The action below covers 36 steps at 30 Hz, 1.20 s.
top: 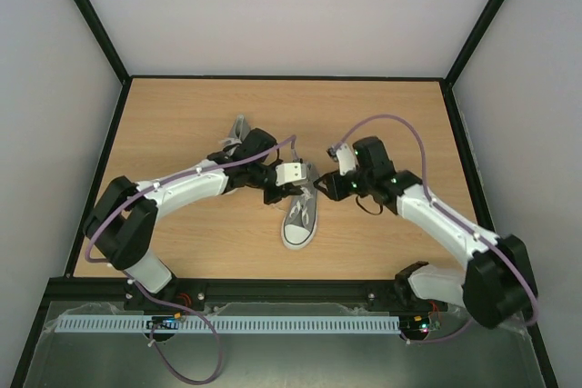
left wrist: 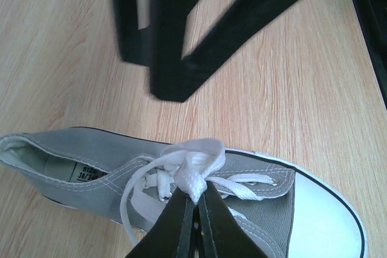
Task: Tie the shoes
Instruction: Cross the shoelace with the shoelace.
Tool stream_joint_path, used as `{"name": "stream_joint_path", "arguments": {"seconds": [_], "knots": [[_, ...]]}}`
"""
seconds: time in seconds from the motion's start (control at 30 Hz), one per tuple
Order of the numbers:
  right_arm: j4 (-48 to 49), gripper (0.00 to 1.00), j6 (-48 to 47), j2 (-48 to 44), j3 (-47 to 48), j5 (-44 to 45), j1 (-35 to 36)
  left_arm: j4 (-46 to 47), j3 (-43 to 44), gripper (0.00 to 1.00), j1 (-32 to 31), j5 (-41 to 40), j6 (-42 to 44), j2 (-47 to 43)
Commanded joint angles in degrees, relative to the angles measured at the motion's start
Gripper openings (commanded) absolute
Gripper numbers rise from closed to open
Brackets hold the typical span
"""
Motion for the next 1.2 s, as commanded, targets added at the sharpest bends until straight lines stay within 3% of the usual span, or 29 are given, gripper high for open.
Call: {"name": "stream_joint_path", "arguments": {"seconds": [0.0,0.23,0.33,0.67,1.17], "knots": [[11.78,0.32,5.49,-8.12,-11.13,3.27,2.93,1.61,1.54,0.02,0.7,2.24,-1.25,1.67],[36.91,0.28,5.28,-13.68,-26.2,10.08,10.1,2.46,1.94,0.03,0.94,2.28,-1.58,2.58],[37.33,0.29,4.45,-12.4,-26.06,16.4,10.22,2.55,1.78,0.02,1.03,2.3,-1.54,2.84],[36.86,0.36,-1.13,-8.46,-24.74,16.73,10.23,2.63,2.65,0.02,1.2,2.64,-1.23,3.86],[39.97,0.31,0.2,-0.19,-19.15,23.84,10.14,1.39,2.88,0.02,1.36,2.95,-0.69,5.38]]}}
